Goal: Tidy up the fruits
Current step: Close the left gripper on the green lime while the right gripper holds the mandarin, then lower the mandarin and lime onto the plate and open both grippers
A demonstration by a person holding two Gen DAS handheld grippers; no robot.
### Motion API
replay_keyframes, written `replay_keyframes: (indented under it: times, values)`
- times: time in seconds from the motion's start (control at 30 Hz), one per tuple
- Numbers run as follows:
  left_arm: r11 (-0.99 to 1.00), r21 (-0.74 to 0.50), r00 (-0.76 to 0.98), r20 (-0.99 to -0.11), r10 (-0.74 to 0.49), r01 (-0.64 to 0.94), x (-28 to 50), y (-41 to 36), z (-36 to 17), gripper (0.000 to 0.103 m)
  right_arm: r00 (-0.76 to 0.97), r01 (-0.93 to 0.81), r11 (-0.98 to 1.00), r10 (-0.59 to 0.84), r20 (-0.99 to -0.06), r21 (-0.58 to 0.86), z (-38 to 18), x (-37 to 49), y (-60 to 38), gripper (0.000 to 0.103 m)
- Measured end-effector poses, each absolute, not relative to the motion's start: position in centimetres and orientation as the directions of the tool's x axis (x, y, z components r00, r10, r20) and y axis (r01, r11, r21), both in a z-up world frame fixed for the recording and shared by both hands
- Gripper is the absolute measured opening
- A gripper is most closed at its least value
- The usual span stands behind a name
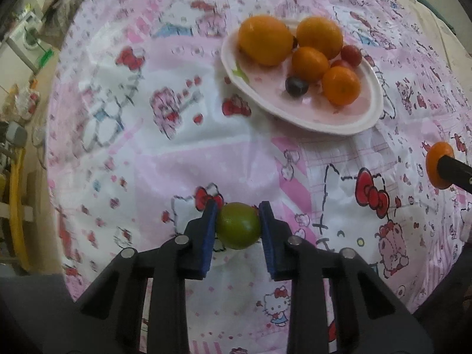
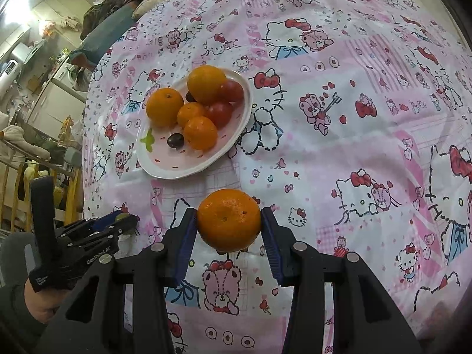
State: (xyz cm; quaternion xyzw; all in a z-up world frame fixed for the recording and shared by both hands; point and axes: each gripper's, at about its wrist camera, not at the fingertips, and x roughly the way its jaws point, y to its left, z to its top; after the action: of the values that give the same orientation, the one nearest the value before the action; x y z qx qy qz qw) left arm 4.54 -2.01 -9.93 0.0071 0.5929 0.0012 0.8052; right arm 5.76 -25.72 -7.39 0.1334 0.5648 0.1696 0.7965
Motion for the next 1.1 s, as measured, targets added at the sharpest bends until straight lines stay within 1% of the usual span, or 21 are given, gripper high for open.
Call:
replay_keyframes:
  times: [0.2, 0.63, 0.8, 0.93, 1.1]
  values:
    - [1.0, 0.021, 0.366, -0.93, 0.019, 0.002, 3.8, -1.2, -8.0, 0.025, 0.304, -0.117, 0.909, 0.416, -0.857, 0.399, -7.5, 5.8, -25.7, 0.045]
    - [1.0, 0.02, 0.434, -0.9, 0.025, -0.015, 3.8, -1.0, -6.3, 0.025, 0.32, -0.115, 0.909, 0.416, -0.851, 0.401, -7.1, 5.7, -25.9, 0.045]
    - [1.0, 0.0, 0.471, -0.882, 0.006, -0.012, 4.2, -0.9, -4.2, 0.025, 0.359, -0.11, 0.9, 0.431, -0.828, 0.421, -6.0, 5.7, -26.7, 0.046]
    - [1.0, -0.014, 0.5, -0.866, -0.011, -0.002, 5.2, -1.0, -2.3, 0.025, 0.409, -0.119, 0.883, 0.46, -0.788, 0.453, -4.5, 6.0, -27.4, 0.046]
    - [1.0, -0.002, 0.535, -0.845, -0.013, 0.022, 7.2, -1.4, -0.2, 0.025, 0.448, -0.127, 0.867, 0.484, -0.752, 0.483, -3.0, 7.4, -28.1, 0.046]
